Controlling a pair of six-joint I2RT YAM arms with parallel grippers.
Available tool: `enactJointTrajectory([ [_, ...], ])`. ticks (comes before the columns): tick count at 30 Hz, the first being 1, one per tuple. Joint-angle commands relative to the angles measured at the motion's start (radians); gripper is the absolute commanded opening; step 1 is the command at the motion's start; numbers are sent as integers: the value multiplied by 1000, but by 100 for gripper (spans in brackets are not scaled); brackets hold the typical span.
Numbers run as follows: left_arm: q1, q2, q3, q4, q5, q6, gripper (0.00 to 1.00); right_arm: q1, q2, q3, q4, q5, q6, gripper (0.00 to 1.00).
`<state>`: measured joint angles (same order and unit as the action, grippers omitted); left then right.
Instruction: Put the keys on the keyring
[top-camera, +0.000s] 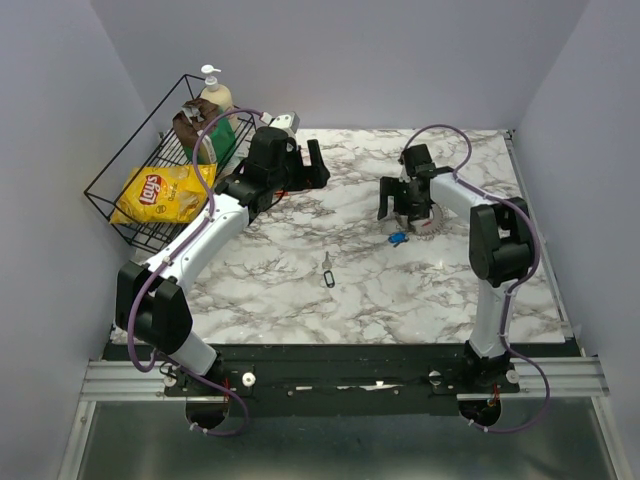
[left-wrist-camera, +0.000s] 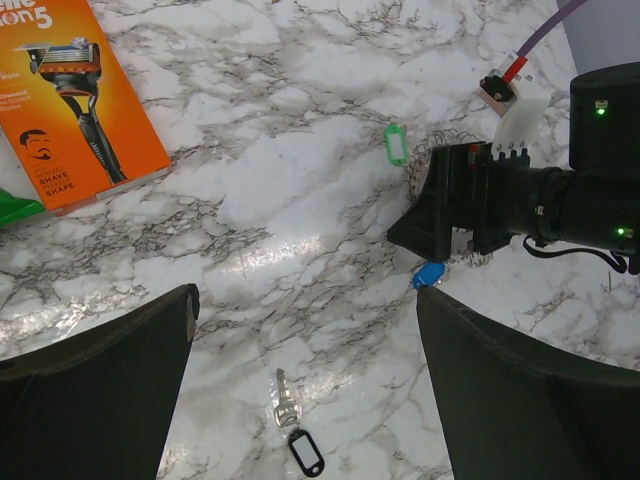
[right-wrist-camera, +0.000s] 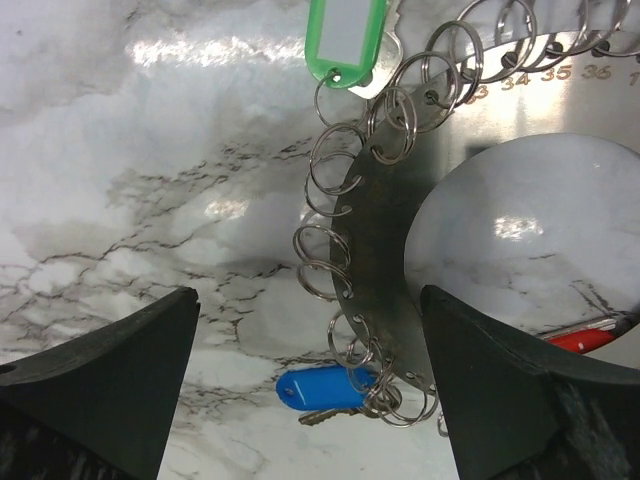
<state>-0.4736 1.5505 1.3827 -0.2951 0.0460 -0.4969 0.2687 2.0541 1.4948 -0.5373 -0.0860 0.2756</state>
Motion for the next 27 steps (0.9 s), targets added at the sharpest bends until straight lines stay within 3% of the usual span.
enactJointTrajectory([
  [1, -3, -13, 13, -3, 14, 17, 99, 7, -35, -77, -12, -201, 27, 100],
  [8, -2, -9, 16, -4, 15, 18, 99, 23, -69, -131, 0, -288, 31, 99],
  [27, -3, -13, 10, -6, 6, 21, 99, 187, -138, -237, 13, -348, 27, 99],
])
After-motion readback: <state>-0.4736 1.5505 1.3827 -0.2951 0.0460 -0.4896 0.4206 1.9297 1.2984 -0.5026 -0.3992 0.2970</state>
